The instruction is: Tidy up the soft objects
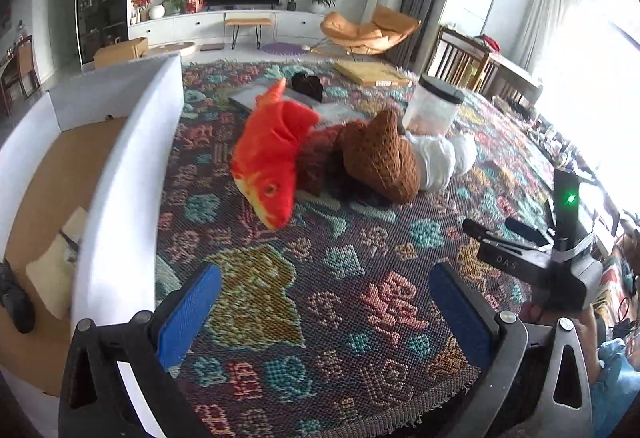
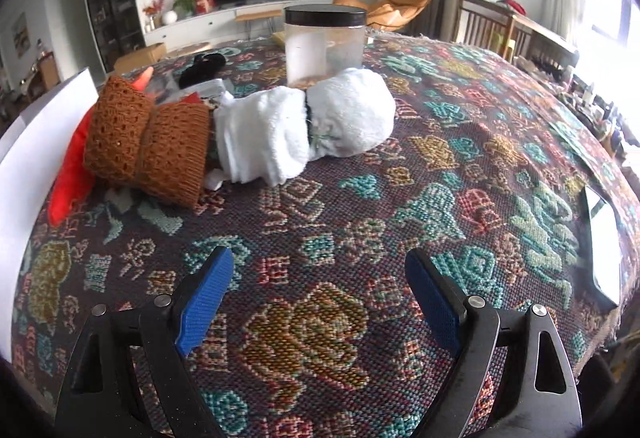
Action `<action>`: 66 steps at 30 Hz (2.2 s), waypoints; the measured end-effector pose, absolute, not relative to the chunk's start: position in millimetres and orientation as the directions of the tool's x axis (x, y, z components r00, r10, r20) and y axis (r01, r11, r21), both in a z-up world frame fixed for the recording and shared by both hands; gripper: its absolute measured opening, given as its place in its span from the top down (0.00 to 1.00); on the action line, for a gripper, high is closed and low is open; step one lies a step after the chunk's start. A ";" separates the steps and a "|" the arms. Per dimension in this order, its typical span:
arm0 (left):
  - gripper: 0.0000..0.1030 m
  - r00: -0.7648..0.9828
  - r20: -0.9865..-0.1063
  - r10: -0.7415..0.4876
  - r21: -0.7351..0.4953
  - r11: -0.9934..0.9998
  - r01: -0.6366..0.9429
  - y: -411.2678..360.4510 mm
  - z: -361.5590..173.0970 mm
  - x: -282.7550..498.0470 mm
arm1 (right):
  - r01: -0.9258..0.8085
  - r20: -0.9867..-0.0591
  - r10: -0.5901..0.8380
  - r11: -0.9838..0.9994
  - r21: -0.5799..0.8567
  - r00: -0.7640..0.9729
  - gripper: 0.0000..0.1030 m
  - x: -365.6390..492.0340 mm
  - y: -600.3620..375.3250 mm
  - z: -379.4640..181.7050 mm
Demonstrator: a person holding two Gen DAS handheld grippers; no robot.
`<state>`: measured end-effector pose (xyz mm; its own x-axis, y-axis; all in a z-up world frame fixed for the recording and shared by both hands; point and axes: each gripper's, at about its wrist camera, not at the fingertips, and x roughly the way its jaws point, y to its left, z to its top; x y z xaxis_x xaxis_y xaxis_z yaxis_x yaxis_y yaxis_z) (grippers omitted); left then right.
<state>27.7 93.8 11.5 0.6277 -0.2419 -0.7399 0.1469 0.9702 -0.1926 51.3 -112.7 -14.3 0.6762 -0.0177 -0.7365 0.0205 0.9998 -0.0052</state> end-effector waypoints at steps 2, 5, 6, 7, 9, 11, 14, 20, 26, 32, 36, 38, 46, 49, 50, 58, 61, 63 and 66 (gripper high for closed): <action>0.00 0.598 -0.768 -0.228 -0.178 0.974 0.143 83.5 -8.6 36.9 | 0.034 -0.738 -0.017 0.999 0.008 0.674 0.13 51.1 -117.2 -15.7; 0.00 0.567 -0.803 -0.185 -0.137 0.983 0.126 78.0 -31.4 48.4 | 0.043 -0.736 -0.017 0.999 0.016 0.676 0.13 51.6 -121.7 -15.8; 0.00 0.561 -0.809 -0.175 -0.126 0.984 0.124 78.3 -38.5 50.4 | 0.044 -0.735 -0.018 0.999 0.016 0.677 0.13 53.0 -122.3 -15.9; 0.00 0.554 -0.816 -0.163 -0.114 0.986 0.122 76.7 -44.4 54.7 | 0.045 -0.737 -0.020 0.999 0.015 0.676 0.13 54.3 -122.5 -16.9; 0.00 0.544 -0.826 -0.148 -0.095 0.988 0.123 76.8 -55.1 62.5 | 0.050 -0.743 -0.025 0.999 0.012 0.669 0.13 55.2 -123.1 -21.0; 0.00 0.537 -0.834 -0.128 -0.073 0.990 0.121 74.5 -64.5 72.2 | 0.061 -0.751 -0.031 0.998 0.012 0.660 0.13 55.2 -122.8 -25.8; 0.00 0.536 -0.838 -0.102 -0.050 0.993 0.111 72.0 -76.3 85.0 | 0.085 -0.765 -0.043 0.996 0.015 0.643 0.13 56.6 -125.9 -31.0; 0.00 0.580 -0.811 -0.080 -0.022 0.994 0.106 67.3 -77.5 91.8 | 0.105 -0.806 -0.054 0.994 0.010 0.589 0.12 64.1 -130.0 -45.4; 0.00 0.591 -0.804 -0.070 -0.016 0.995 0.097 65.4 -77.7 91.2 | 0.097 -0.806 -0.062 0.995 -0.006 0.588 0.09 64.7 -126.1 -46.6; 0.00 0.590 -0.804 -0.069 -0.014 0.995 0.097 65.6 -78.3 92.1 | 0.101 -0.804 -0.069 0.995 -0.011 0.590 0.08 62.4 -121.8 -46.8; 0.00 0.590 -0.805 -0.069 -0.015 0.995 0.097 66.2 -78.7 93.8 | 0.101 -0.804 -0.070 0.995 -0.012 0.590 0.07 62.0 -122.1 -46.8; 0.00 0.590 -0.805 -0.069 -0.015 0.995 0.097 66.2 -78.8 93.9 | 0.102 -0.805 -0.070 0.995 -0.012 0.590 0.07 61.9 -122.3 -46.7; 0.00 0.590 -0.805 -0.069 -0.015 0.995 0.097 66.4 -79.0 94.0 | 0.104 -0.805 -0.073 0.994 -0.013 0.589 0.07 60.4 -120.3 -46.9; 0.00 0.590 -0.805 -0.069 -0.015 0.995 0.097 66.4 -79.1 94.0 | 0.104 -0.805 -0.072 0.994 -0.013 0.589 0.07 60.4 -120.3 -47.0; 0.00 0.590 -0.805 -0.070 -0.015 0.995 0.097 66.4 -79.1 93.6 | 0.104 -0.805 -0.072 0.994 -0.013 0.589 0.07 60.3 -120.3 -46.9; 0.00 0.590 -0.805 -0.070 -0.015 0.995 0.097 66.3 -79.3 94.2 | 0.104 -0.805 -0.073 0.994 -0.014 0.589 0.07 60.5 -120.3 -47.1; 0.00 0.589 -0.805 -0.070 -0.015 0.995 0.097 66.4 -79.4 94.6 | 0.104 -0.805 -0.073 0.994 -0.014 0.589 0.07 60.4 -120.2 -47.1; 0.00 0.589 -0.805 -0.070 -0.015 0.995 0.097 66.5 -79.4 94.6 | 0.104 -0.805 -0.073 0.994 -0.014 0.589 0.07 60.6 -120.2 -47.1; 0.00 0.589 -0.805 -0.070 -0.015 0.995 0.097 66.4 -79.3 94.3 | 0.104 -0.804 -0.073 0.994 -0.014 0.590 0.07 60.6 -120.2 -47.1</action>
<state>94.3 66.4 -79.3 0.5895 -0.0696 -0.8048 0.0972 0.9952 -0.0149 60.6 -120.2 -47.1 0.5895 -0.0727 -0.8045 0.1038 0.9945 -0.0138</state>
